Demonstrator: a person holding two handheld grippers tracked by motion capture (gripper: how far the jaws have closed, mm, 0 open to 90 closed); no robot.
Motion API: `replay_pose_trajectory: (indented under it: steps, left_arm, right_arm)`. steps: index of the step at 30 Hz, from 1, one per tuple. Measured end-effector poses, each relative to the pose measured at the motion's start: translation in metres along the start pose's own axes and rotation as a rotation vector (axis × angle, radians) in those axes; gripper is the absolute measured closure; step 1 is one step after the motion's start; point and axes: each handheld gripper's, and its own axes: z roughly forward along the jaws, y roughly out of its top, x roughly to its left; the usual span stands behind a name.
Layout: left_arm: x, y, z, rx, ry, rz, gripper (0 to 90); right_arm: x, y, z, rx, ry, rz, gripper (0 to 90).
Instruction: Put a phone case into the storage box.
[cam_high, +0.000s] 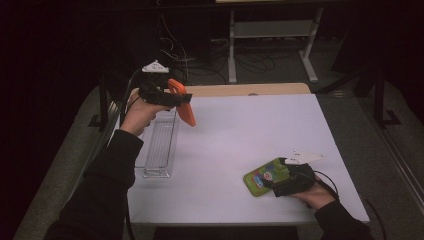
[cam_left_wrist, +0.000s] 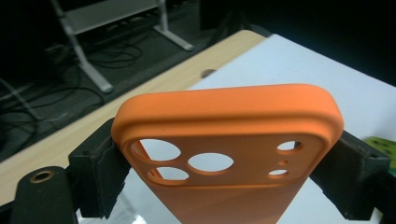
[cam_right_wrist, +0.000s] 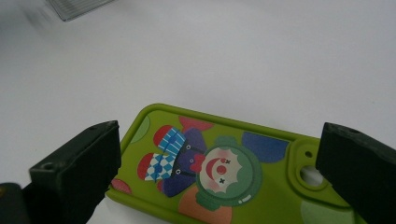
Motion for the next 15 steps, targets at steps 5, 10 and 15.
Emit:
replay_pose_trajectory:
  steps: [5, 10, 15]
  left_arm:
    - [0.019, 0.003, -0.001, -0.008, 0.055, -0.010, 13.7]
    - [0.035, -0.001, 0.002, 0.003, 0.103, -0.028, 13.7]
    - [0.049, -0.008, 0.006, 0.036, 0.169, -0.030, 13.7]
  right_arm:
    - [0.000, 0.000, 0.000, 0.001, 0.002, 0.005, 0.0]
    - [-0.001, -0.001, 0.000, 0.005, 0.002, -0.001, 0.0]
    - [-0.001, -0.001, 0.000, 0.006, 0.004, -0.001, 0.0]
